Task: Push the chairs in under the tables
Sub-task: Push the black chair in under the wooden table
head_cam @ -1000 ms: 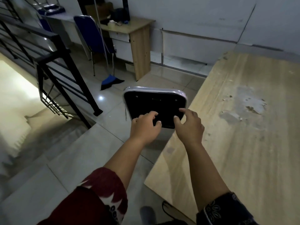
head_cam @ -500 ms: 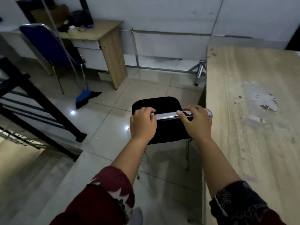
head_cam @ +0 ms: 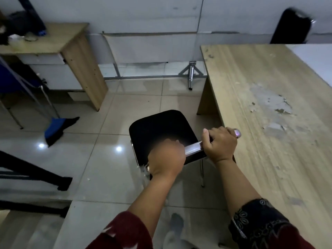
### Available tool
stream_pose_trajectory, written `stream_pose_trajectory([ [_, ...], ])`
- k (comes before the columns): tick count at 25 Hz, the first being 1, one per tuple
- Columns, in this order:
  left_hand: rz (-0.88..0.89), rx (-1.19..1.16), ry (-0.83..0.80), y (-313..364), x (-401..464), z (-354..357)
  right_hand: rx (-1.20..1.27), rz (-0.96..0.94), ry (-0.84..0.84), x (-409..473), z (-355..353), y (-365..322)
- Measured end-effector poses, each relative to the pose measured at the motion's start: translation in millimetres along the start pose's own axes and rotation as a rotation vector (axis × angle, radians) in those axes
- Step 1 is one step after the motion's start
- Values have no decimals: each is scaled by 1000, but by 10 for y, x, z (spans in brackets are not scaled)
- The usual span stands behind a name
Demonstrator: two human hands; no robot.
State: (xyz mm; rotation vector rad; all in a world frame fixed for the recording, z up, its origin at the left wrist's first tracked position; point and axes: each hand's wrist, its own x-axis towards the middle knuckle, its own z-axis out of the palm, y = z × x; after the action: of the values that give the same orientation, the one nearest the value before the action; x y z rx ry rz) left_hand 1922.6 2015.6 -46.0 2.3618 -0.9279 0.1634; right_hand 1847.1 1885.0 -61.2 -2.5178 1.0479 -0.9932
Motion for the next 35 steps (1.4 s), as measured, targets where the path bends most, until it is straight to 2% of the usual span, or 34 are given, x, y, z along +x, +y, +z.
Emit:
stream_pose_trajectory([
  [7, 54, -27, -87, -440, 718, 57, -19, 75, 66, 431, 367, -267],
  [10, 99, -36, -119, -668, 1052, 51, -52, 115, 42, 590, 507, -432],
  [17, 307, -98, -211, -1070, 1876, 75, -89, 302, -11, 921, 806, -778],
  [23, 575, -189, -348, -1281, 2777, 182, -184, 531, 83, 1235, 1068, -1124],
  [30, 821, -272, -513, -1177, 3405, 485, -276, 808, 101, 1462, 1198, -1296],
  [35, 930, -313, -559, -944, 3876, 742, -279, 899, 76, 1774, 1283, -1185],
])
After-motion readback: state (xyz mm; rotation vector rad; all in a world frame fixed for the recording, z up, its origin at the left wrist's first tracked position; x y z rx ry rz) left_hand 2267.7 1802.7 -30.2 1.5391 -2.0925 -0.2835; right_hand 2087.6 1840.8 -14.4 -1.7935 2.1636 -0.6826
